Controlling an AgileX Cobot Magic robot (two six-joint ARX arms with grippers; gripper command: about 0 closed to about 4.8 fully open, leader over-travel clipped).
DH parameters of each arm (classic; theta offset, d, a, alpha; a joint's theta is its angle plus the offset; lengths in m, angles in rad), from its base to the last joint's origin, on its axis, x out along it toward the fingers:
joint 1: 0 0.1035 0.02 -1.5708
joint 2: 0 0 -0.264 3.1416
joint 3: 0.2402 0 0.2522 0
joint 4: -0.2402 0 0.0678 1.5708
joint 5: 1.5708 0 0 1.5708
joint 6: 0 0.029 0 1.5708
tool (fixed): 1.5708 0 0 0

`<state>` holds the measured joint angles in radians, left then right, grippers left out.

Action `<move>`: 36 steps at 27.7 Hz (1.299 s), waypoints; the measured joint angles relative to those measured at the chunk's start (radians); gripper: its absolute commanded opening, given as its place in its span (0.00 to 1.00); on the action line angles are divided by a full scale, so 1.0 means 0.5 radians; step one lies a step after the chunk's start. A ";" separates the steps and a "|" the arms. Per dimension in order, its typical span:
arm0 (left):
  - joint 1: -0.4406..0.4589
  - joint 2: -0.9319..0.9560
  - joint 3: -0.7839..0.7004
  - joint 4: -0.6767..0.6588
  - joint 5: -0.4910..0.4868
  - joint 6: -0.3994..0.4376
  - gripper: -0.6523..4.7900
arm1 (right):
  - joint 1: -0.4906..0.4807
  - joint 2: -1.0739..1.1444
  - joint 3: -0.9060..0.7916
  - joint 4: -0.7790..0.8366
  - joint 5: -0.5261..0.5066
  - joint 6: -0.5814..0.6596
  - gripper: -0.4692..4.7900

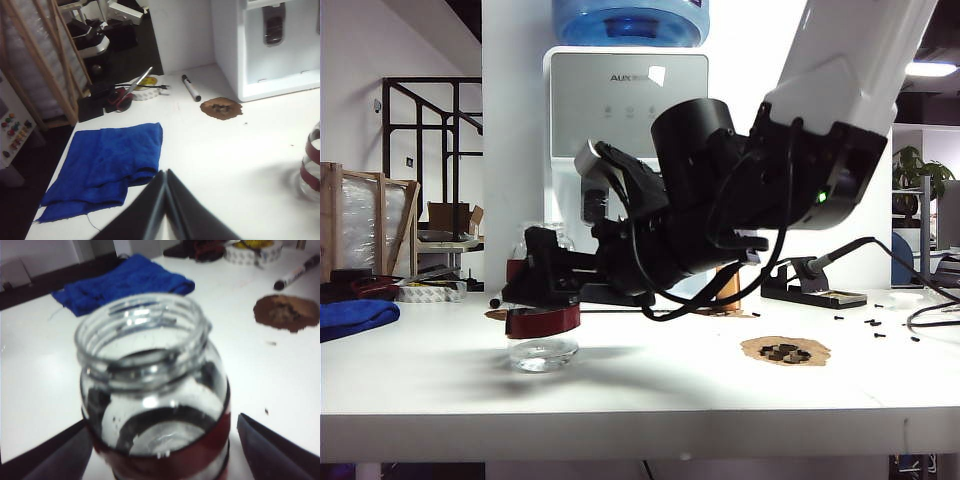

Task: Pick up the water bottle with two loops of red belts, then reach the front water dispenser and gently press the gray-black baffle horizontally to get a little water.

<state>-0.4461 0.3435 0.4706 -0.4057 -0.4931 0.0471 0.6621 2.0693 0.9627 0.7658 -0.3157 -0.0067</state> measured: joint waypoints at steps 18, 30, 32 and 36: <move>0.868 -0.002 -0.450 0.804 0.680 0.103 0.11 | -0.001 -0.512 -0.020 -1.006 0.156 -0.228 0.93; 0.860 -0.014 -0.929 1.463 0.703 0.105 0.11 | -0.001 -1.063 -0.056 -1.569 0.474 -0.481 0.08; 0.860 -0.014 -0.929 1.450 0.719 0.105 0.11 | -0.001 -1.127 -0.056 -1.570 0.474 -0.485 0.08; 0.860 -0.014 -0.929 1.379 0.802 0.105 0.11 | -0.001 -1.271 -0.129 -1.547 0.474 -0.492 0.08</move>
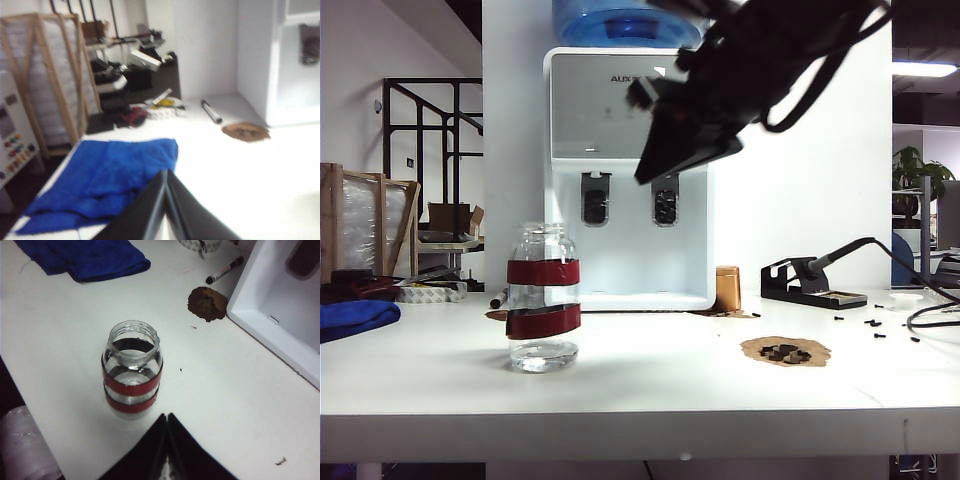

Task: Pick up the water bottle with two loops of red belts, then reach the front water dispenser and gently press the gray-black baffle horizontally to get a little water.

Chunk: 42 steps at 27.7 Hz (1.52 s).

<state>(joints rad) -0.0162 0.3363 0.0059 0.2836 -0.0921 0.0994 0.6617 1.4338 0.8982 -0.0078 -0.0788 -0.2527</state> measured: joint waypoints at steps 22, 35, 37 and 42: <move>0.015 -0.669 0.001 -0.665 0.057 0.005 0.11 | -0.358 -0.848 -1.234 1.022 -0.114 0.435 0.08; 0.008 -0.669 0.001 -0.668 0.056 0.005 0.11 | -0.941 -1.826 -1.662 0.711 -0.304 0.564 0.08; 0.008 -0.669 0.001 -0.669 0.056 0.005 0.11 | -1.037 -1.961 -1.720 0.571 -0.308 0.591 0.09; 0.008 -0.669 0.001 -0.671 0.056 0.005 0.11 | -1.164 -2.132 -1.797 0.474 -0.311 0.828 0.09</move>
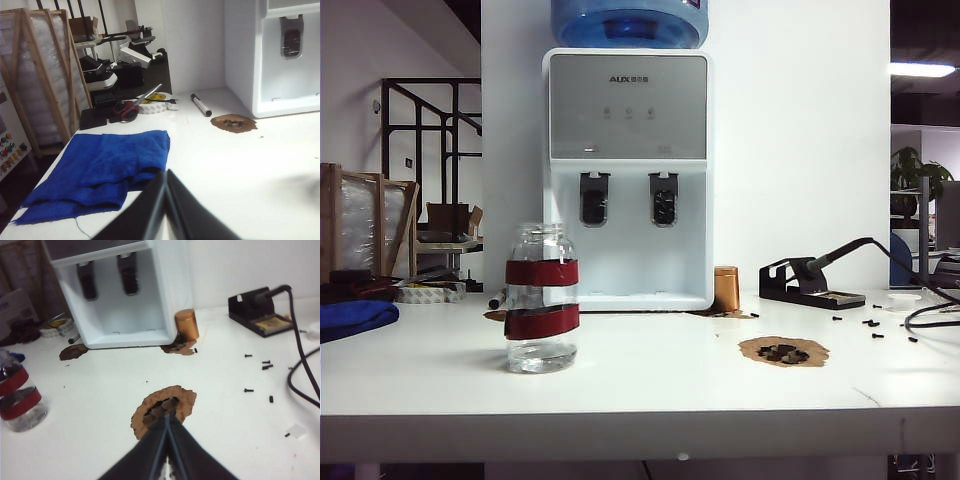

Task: Pick up the water bottle with two loops of red belts, then reach the front water dispenser and gently press the gray-black baffle horizontally to get a little water.

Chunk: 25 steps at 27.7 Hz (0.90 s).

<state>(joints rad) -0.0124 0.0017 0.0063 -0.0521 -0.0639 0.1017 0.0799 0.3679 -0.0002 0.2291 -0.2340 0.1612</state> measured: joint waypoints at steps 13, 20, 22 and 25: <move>0.000 0.000 0.000 -0.001 0.000 0.000 0.11 | -0.049 -0.172 0.000 0.007 -0.012 0.048 0.09; 0.000 0.000 0.000 -0.001 0.000 0.000 0.11 | -0.049 -0.443 0.000 -0.202 -0.050 0.002 0.09; 0.000 0.000 0.000 -0.001 0.000 0.000 0.11 | -0.048 -0.508 0.000 -0.285 -0.050 0.002 0.09; 0.000 0.000 0.000 -0.001 0.000 0.000 0.11 | 0.008 -0.472 0.000 -0.310 -0.050 0.002 0.09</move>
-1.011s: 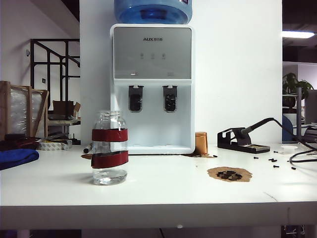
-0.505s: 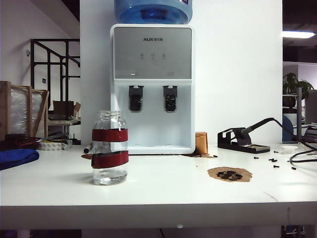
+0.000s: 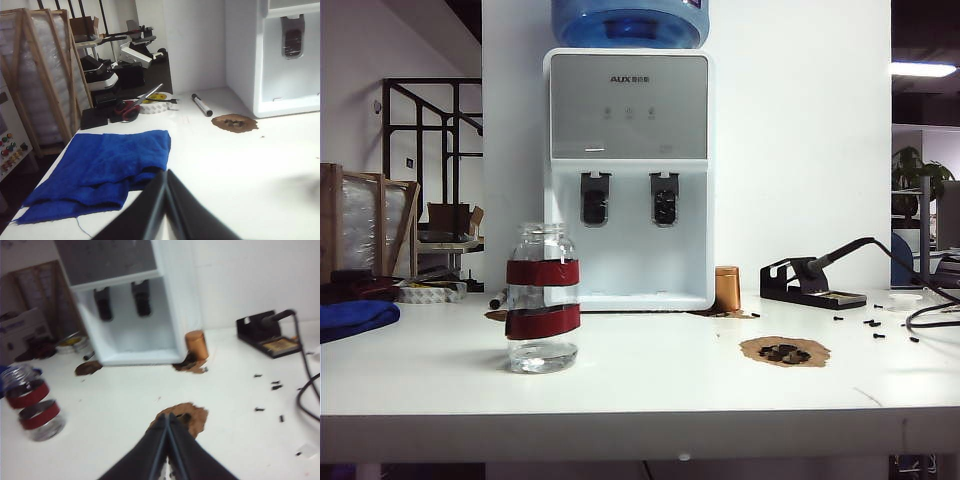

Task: Pick up the water bottle with two loops of red belts, then reach the front water dispenser and gently press the gray-black baffle horizontally to get a little water.

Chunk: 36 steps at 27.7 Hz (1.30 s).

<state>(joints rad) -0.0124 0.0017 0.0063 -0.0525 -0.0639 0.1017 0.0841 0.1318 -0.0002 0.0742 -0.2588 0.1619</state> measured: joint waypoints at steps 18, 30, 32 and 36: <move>0.002 0.000 0.000 -0.008 0.000 0.000 0.11 | -0.110 -0.259 0.000 -0.166 -0.052 0.000 0.09; 0.002 0.000 0.000 -0.016 0.000 0.000 0.11 | -0.110 -0.259 0.000 -0.171 -0.060 0.000 0.09; 0.002 0.000 0.000 -0.016 0.000 0.000 0.11 | -0.110 -0.259 0.000 -0.171 -0.060 0.000 0.09; 0.002 0.000 0.000 -0.016 0.000 0.000 0.11 | -0.110 -0.259 0.000 -0.171 -0.059 0.000 0.09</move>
<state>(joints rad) -0.0116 0.0017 0.0063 -0.0605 -0.0639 0.1017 0.0292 0.0025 -0.0002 -0.0113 -0.2882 0.1619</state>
